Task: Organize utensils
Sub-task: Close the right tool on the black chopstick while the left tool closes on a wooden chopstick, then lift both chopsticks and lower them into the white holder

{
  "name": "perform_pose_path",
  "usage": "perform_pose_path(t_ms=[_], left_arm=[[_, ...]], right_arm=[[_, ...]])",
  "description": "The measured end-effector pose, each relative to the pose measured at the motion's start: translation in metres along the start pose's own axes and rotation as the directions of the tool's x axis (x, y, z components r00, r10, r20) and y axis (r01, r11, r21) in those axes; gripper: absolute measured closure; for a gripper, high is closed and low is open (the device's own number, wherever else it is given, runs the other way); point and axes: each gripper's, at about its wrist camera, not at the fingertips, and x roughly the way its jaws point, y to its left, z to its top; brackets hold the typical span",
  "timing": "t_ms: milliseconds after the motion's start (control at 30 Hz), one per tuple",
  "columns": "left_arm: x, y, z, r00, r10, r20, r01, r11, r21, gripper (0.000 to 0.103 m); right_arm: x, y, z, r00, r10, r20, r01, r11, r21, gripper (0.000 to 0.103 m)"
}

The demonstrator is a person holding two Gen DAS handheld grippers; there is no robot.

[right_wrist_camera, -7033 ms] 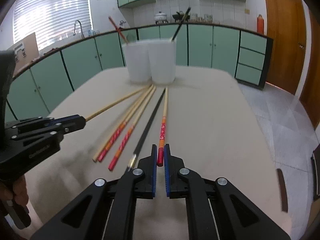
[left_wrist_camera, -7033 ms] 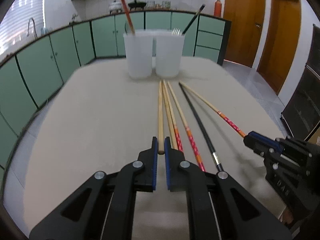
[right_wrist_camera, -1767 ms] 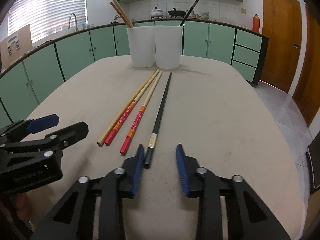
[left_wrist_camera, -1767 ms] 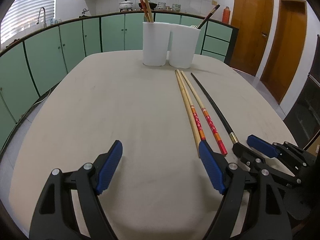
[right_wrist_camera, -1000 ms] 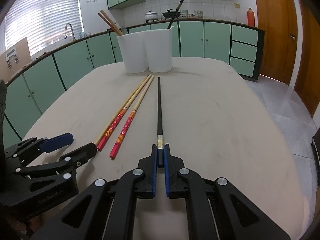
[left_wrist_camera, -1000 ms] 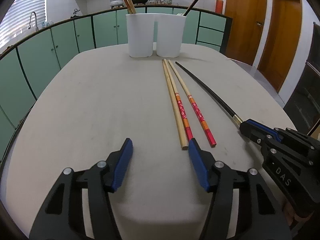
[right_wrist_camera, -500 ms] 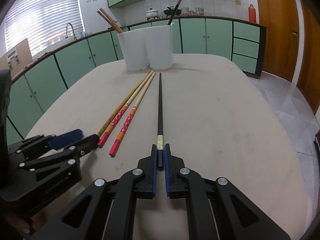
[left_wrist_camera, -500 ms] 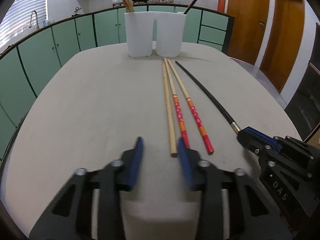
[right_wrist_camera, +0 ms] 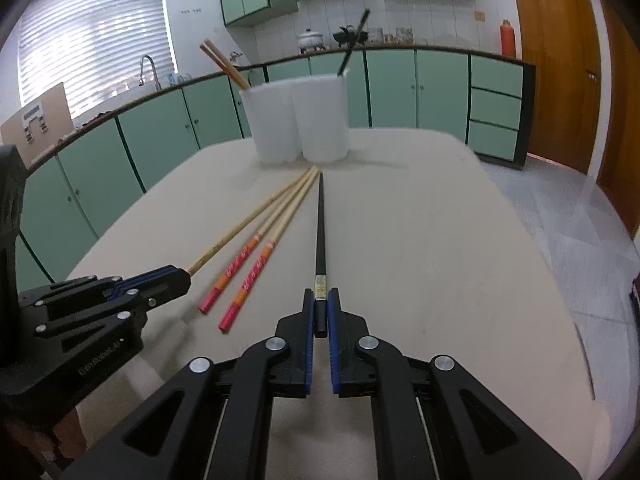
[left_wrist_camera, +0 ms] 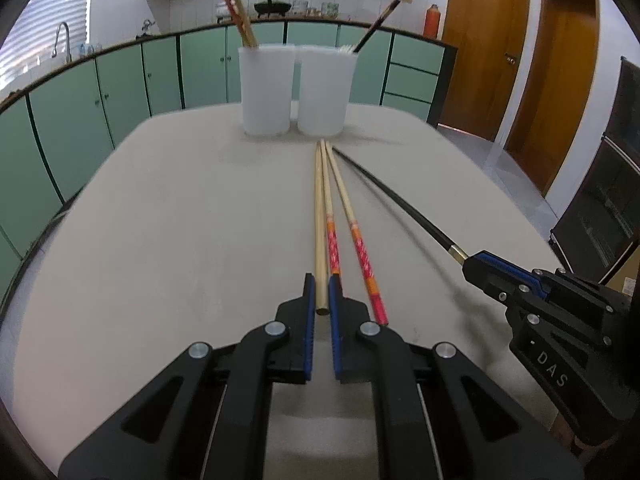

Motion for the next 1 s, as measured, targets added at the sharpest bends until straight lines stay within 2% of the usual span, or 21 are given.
perform_pose_path(t_ms=[300,633,1000], left_arm=[[-0.040,0.001,0.034,0.993,0.002,0.116,-0.005,1.000,0.019,0.097],[-0.081,0.001,0.091,0.967,-0.022,0.253,0.010,0.999,0.050,0.097],[-0.095,0.007,0.145,0.957,-0.066,0.282,0.054,0.997,0.051,0.097]], right_arm=[[-0.030,-0.003,0.029,0.996,0.006,0.092,-0.002,0.999,-0.043,0.097],[-0.062,-0.016,0.095,0.982,0.046,0.184,-0.037,0.998,-0.055,0.097],[-0.067,-0.023,0.163,0.978,0.155,0.141,-0.147,0.987,-0.065,0.097]])
